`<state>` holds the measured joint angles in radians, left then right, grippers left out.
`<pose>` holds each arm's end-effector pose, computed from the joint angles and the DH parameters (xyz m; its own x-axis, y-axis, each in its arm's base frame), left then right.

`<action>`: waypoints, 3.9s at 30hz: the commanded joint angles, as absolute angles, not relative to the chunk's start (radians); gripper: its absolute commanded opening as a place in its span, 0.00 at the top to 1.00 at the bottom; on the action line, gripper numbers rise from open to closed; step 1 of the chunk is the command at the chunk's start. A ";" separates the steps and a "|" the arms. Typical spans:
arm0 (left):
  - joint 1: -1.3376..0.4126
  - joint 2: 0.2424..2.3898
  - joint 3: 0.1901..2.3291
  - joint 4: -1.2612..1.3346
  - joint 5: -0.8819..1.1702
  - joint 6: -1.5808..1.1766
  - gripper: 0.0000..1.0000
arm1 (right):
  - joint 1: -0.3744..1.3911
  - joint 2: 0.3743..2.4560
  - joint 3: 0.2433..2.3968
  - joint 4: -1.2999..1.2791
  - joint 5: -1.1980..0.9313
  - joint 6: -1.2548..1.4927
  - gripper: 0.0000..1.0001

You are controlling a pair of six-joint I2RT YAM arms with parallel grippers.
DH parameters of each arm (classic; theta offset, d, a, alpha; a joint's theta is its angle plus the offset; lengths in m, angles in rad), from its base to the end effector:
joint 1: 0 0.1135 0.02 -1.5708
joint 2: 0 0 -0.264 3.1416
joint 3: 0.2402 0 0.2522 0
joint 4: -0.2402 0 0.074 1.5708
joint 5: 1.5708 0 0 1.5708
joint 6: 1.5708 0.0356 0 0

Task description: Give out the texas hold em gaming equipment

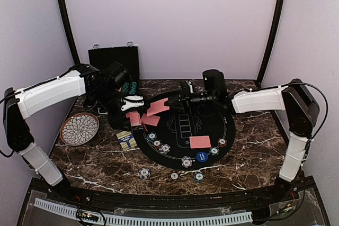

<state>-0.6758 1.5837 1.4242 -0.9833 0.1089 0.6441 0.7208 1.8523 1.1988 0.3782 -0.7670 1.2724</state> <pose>0.2474 -0.2033 0.2983 -0.1731 0.9039 -0.3913 0.9516 0.2559 0.1702 0.2994 0.2959 0.2387 -0.9938 0.0430 -0.1026 -0.0920 0.2009 0.9753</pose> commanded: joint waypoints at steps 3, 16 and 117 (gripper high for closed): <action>-0.665 1.527 1.413 -0.993 0.099 0.655 0.94 | 0.673 1.827 1.183 0.402 -0.778 1.255 1.00; -0.664 1.528 1.419 -1.007 0.134 0.646 0.94 | 0.656 2.099 1.442 0.268 -0.673 1.141 1.00; -0.682 1.598 1.549 -1.019 0.177 0.604 0.95 | 0.946 2.115 1.522 0.483 -0.674 1.211 0.17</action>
<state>-0.6743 1.6047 1.5230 -0.9974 0.1635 0.6136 0.9291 2.0815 1.4498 0.4187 -0.6579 1.1954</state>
